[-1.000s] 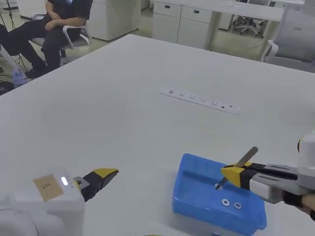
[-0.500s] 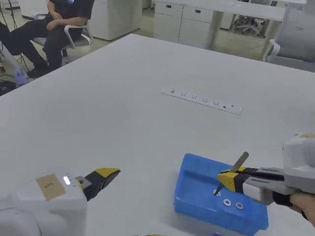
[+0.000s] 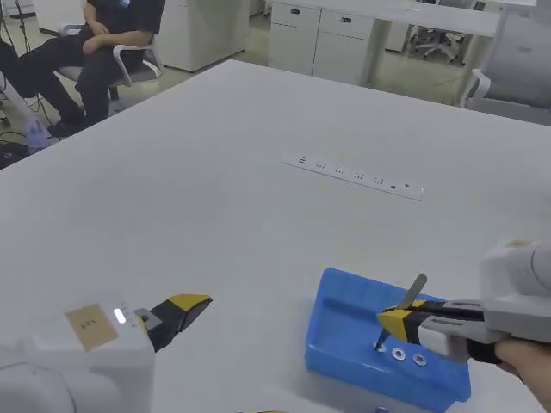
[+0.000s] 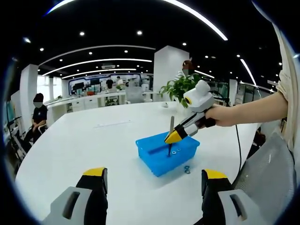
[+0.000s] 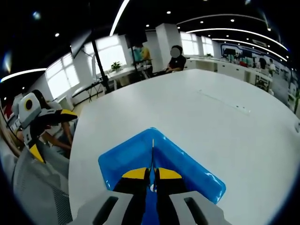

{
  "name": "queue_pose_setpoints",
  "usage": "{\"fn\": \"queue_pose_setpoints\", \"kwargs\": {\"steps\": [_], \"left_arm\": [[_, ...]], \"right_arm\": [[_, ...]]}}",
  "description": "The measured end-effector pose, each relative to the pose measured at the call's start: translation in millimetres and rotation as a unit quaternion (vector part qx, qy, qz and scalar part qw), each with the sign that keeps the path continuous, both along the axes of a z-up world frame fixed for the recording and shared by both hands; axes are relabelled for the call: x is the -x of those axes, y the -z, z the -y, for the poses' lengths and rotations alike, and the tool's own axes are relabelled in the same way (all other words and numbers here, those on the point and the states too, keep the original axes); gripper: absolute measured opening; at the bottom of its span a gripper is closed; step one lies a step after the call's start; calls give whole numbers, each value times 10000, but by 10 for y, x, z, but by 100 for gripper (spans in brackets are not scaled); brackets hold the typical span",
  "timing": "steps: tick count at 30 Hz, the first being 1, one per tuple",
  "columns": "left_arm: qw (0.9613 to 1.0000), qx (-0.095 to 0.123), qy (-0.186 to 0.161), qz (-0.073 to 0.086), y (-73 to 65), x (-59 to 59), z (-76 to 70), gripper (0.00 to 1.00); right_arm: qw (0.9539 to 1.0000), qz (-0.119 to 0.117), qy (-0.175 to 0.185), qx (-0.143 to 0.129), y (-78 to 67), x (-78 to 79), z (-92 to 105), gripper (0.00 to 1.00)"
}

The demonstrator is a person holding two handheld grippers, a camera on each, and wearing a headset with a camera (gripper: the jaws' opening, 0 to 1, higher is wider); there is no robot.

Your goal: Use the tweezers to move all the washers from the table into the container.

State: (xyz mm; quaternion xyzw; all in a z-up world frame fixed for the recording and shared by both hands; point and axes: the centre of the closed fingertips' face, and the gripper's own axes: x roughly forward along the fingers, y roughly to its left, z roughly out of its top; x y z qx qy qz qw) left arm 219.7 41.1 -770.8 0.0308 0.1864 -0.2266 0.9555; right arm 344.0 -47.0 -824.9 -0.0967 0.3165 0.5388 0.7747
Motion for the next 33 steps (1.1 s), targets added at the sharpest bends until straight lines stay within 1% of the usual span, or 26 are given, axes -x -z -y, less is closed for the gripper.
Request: {"fn": "queue_pose_setpoints", "kwargs": {"steps": [2,9,12,17,22,33], "left_arm": [[10000,-4,5,-4,4,1,1,84],[10000,-1,13,-9,11,-1,0,84],[10000,-7,14,-8,12,-1,0,84],[10000,3,19,-6,10,1,4,84],[10000,1,15,-8,11,2,1,84],[10000,-10,51,-22,16,6,16,84]], "right_arm": [[10000,22,-20,49,12,-1,5,3],[10000,-14,-41,60,25,6,8,4],[10000,40,-32,54,10,4,12,4],[10000,85,13,-39,-68,8,20,4],[9996,190,56,-186,-185,18,22,4],[9981,349,87,-505,-456,116,29,4]]}}
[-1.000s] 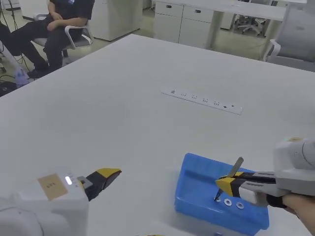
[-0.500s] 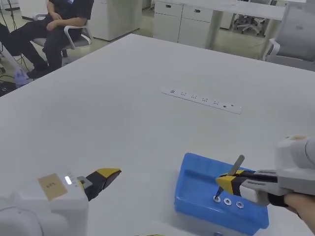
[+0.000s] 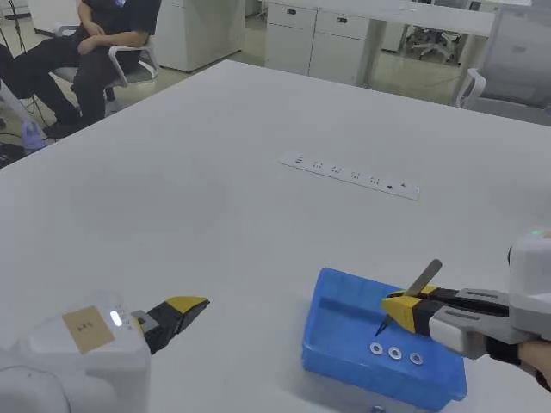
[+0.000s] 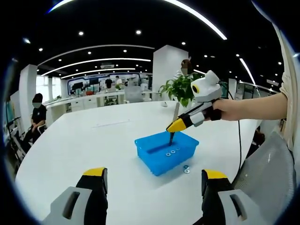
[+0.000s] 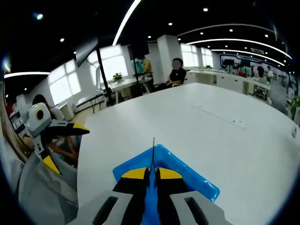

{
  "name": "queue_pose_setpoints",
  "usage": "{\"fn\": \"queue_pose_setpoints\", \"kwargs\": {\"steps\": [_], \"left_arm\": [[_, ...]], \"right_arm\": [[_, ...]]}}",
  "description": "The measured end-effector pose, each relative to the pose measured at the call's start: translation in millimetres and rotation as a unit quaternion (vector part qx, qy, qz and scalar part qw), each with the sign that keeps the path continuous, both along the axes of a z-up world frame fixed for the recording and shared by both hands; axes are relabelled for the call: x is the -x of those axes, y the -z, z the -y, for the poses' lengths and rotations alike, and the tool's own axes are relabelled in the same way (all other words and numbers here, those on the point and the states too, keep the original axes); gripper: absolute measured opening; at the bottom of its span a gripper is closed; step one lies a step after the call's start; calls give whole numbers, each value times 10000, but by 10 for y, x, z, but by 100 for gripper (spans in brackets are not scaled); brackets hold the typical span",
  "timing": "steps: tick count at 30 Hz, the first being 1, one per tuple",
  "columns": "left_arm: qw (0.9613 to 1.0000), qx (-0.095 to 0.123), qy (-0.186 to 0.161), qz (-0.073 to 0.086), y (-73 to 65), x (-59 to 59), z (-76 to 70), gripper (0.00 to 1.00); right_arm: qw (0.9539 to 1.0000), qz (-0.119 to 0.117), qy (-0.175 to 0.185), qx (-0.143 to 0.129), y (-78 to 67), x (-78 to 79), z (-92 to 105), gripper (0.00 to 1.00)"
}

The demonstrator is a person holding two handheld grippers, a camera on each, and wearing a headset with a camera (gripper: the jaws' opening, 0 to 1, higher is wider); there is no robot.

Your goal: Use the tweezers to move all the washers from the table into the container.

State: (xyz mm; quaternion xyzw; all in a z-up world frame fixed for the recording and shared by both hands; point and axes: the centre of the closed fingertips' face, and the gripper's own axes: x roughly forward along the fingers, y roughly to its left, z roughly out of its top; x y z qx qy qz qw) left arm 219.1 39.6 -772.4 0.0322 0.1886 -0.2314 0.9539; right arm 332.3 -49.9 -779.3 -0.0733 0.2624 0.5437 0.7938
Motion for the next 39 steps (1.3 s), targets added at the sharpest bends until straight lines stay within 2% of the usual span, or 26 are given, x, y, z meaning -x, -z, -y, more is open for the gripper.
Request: {"fn": "queue_pose_setpoints", "kwargs": {"steps": [8,15,18,21,24,30,39], "left_arm": [[10000,-15,14,-12,4,5,6,84],[10000,-22,24,-16,7,9,8,84],[10000,-33,60,-32,13,15,22,84],[10000,-43,69,-36,16,16,27,84],[10000,-34,69,-38,14,16,31,84],[9999,-49,81,-44,17,15,36,84],[10000,-53,54,-50,19,13,23,84]], "right_arm": [[9998,-10,-68,-168,-109,182,45,4],[9997,-147,-25,-175,-57,317,181,4],[9997,-125,66,-191,-60,352,233,4],[9992,-271,90,-288,-53,419,237,4],[9992,-302,44,-262,-6,487,229,4],[9983,-535,-110,-206,163,609,172,4],[9973,-669,-305,-16,367,665,106,4]]}}
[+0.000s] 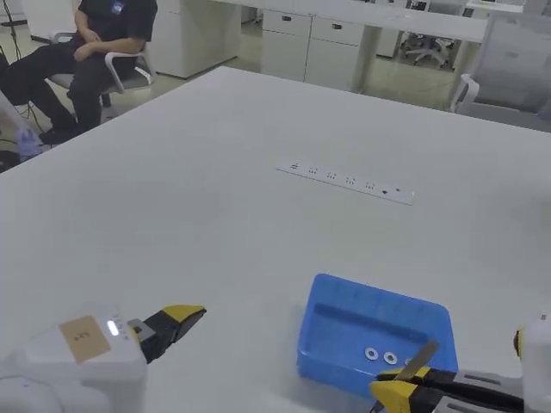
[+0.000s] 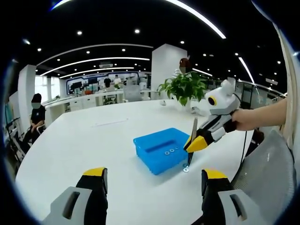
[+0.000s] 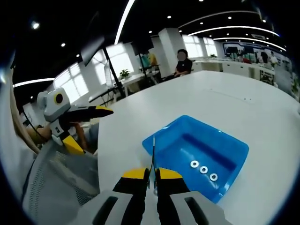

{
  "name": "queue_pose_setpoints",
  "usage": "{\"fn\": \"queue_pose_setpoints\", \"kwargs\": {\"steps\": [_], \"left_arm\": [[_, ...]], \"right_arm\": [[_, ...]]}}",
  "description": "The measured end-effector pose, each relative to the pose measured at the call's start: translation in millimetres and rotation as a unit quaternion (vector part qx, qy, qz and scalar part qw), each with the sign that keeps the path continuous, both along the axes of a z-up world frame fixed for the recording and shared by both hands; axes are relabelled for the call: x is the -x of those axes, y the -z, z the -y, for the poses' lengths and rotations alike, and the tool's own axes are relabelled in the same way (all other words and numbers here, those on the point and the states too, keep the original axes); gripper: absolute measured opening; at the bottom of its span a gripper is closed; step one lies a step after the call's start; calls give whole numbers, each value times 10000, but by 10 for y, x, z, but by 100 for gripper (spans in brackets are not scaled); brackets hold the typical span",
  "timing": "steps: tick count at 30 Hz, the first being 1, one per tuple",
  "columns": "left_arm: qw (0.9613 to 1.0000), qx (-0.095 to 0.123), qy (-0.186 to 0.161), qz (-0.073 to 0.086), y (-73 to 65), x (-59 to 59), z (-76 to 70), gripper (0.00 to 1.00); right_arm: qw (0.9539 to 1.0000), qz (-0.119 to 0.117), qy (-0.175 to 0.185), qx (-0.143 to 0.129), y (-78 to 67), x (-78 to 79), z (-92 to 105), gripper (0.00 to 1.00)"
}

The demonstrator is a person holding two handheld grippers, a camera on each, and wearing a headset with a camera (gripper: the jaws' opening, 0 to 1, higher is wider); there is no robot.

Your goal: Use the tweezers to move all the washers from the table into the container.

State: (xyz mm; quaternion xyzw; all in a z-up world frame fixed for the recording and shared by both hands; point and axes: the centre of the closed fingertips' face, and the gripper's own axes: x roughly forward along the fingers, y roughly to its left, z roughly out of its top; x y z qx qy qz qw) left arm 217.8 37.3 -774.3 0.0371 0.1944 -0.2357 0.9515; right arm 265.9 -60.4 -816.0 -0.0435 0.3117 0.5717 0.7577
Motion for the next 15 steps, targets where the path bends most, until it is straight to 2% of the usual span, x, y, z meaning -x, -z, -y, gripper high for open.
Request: {"fn": "queue_pose_setpoints", "kwargs": {"steps": [9,15], "left_arm": [[10000,1,2,5,-4,-4,-2,84],[10000,16,-2,7,-7,-5,-1,84]], "right_arm": [[9997,61,-134,188,140,5,-2,4],[9996,52,-158,216,169,-4,4,4]]}}
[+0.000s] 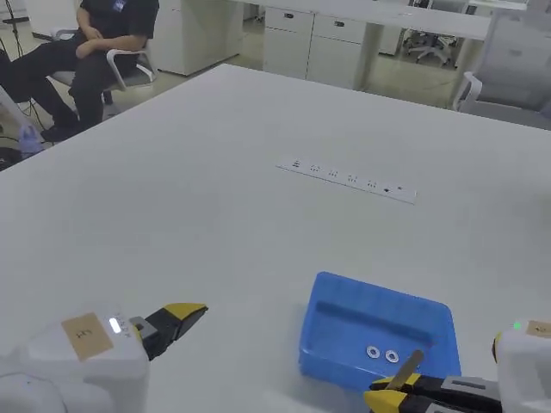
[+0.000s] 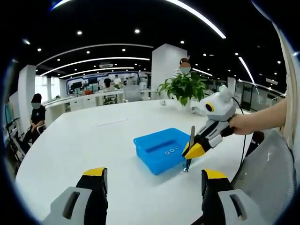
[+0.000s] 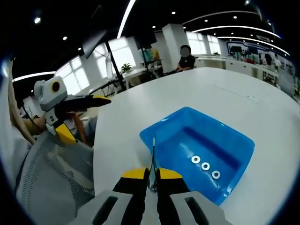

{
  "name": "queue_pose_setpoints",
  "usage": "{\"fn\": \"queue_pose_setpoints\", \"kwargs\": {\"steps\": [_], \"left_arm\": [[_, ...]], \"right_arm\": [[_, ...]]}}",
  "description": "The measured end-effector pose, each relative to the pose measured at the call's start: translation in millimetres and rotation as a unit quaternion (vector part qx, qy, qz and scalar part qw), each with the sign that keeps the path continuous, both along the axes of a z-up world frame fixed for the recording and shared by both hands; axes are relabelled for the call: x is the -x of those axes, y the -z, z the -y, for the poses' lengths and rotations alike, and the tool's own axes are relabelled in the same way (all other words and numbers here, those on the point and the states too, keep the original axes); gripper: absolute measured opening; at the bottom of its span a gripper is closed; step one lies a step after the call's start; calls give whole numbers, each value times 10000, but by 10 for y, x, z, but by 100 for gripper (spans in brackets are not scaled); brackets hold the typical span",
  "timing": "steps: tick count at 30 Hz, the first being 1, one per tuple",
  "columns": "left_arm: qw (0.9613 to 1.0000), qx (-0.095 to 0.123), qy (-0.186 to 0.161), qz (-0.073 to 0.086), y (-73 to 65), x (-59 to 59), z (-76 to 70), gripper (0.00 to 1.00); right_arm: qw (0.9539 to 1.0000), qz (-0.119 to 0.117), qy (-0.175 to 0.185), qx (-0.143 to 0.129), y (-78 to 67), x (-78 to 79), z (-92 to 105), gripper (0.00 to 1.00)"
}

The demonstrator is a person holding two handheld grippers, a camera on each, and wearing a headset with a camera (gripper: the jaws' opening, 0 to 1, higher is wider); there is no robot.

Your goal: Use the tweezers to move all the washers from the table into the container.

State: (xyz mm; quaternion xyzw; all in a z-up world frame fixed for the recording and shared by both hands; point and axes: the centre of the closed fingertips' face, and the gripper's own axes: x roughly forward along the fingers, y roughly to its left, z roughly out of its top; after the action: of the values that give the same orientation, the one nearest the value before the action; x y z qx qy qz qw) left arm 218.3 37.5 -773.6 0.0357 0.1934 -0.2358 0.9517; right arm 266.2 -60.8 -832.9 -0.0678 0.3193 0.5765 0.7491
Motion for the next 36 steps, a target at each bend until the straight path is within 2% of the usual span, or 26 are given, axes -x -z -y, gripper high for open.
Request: {"fn": "queue_pose_setpoints", "kwargs": {"steps": [7,11,15,17,19,21,26,28,31,34,36], "left_arm": [[10000,-5,-10,0,2,1,-5,84],[10000,-13,-6,2,1,2,-4,84],[10000,-13,0,5,0,3,-1,84],[10000,-20,-1,3,1,4,-3,83],[10000,-25,1,3,1,5,-3,83],[10000,-25,10,3,1,7,-1,83],[10000,-36,8,11,0,7,-2,83],[10000,-20,2,14,-3,7,-3,83],[10000,-27,-7,15,-1,7,-7,83],[10000,-33,-10,19,0,7,-9,83],[10000,-18,-8,14,1,8,-6,83]], "right_arm": [[10000,88,1,-39,4,23,-20,4],[9995,284,-100,-37,-4,85,-47,5],[9958,784,-426,179,1,148,-43,5],[9920,1055,-620,304,7,187,-49,4],[9858,1385,-839,445,16,213,-61,4],[9812,1563,-1000,538,22,241,-74,4],[9802,1619,-1002,536,22,221,-106,3],[9845,1448,-846,518,18,189,-107,3],[9878,1279,-715,534,14,165,-97,3],[9905,1170,-640,327,-66,180,-126,3],[9932,1019,-539,169,-131,183,-141,3]]}}
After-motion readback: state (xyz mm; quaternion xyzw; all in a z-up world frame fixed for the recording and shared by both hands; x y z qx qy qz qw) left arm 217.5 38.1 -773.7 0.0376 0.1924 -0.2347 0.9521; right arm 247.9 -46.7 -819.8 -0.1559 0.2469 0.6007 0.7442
